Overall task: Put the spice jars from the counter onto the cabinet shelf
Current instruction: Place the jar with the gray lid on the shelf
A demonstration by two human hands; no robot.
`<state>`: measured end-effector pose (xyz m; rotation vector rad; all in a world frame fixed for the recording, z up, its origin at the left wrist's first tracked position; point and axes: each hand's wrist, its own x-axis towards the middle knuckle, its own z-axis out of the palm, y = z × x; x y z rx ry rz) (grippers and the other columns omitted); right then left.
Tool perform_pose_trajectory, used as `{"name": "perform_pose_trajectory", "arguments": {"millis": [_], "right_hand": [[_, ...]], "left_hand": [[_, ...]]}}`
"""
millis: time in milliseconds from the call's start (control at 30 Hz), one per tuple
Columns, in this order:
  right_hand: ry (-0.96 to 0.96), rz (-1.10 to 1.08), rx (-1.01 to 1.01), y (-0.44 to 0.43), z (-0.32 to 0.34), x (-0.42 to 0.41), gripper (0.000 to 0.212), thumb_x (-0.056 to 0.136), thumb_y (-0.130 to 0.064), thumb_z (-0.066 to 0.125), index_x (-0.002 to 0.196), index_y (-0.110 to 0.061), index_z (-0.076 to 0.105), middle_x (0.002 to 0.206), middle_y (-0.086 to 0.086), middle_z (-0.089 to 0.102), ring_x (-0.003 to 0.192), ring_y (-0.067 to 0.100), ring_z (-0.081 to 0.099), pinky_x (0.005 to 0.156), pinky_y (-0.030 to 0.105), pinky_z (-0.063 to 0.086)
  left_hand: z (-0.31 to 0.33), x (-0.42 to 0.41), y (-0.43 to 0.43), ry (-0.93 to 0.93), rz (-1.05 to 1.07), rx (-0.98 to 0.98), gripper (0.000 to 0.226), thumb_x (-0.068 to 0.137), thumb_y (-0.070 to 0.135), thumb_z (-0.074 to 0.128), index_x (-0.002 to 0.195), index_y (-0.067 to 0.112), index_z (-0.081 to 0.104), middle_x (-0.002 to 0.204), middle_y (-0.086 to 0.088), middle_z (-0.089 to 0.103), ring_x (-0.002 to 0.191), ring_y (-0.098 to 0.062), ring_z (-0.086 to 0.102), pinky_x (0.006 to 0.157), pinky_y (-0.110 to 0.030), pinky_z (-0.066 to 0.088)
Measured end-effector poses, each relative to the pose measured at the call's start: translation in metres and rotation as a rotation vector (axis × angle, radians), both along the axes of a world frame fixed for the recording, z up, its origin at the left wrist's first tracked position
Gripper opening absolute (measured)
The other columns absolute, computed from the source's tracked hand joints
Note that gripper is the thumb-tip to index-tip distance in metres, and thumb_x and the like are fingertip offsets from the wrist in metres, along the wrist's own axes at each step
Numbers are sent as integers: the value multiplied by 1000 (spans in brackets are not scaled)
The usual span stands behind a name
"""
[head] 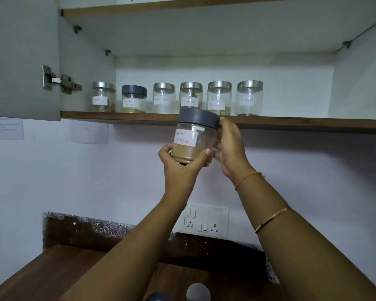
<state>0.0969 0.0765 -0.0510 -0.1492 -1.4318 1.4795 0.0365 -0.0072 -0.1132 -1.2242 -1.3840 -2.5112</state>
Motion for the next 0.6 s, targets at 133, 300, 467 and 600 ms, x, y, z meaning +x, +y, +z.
{"name": "perform_pose_trajectory", "arguments": {"millis": [133,300,467,600], "right_hand": [[-7,118,30,-7,6,-5,65,85,-66,45,130,-19,52,127,10,61,113,28,61,91,45,53],[-14,260,-34,-10,12,0,67,86,-60,49,128,-8,57,113,19,64,99,35,63,91,47,49],[6,353,-70,-6,17,12,47,85,-56,49,92,-12,66,74,7,68,64,22,65,67,32,53],[-20,381,-84,-4,22,16,53,85,-57,47,103,-10,63,81,11,64,70,25,61,71,33,50]], "left_hand": [[-3,8,3,149,243,20,84,63,29,86,121,27,25,121,-2,43,99,-8,56,68,-12,52],[-6,18,3,213,290,28,83,63,30,84,120,33,23,126,-1,37,100,4,52,67,-2,46],[-10,27,1,290,142,51,75,71,38,72,128,30,25,130,0,38,102,12,50,77,-7,47],[-5,31,-2,259,57,127,71,71,46,64,131,33,30,126,8,48,101,1,59,80,-17,52]]}}
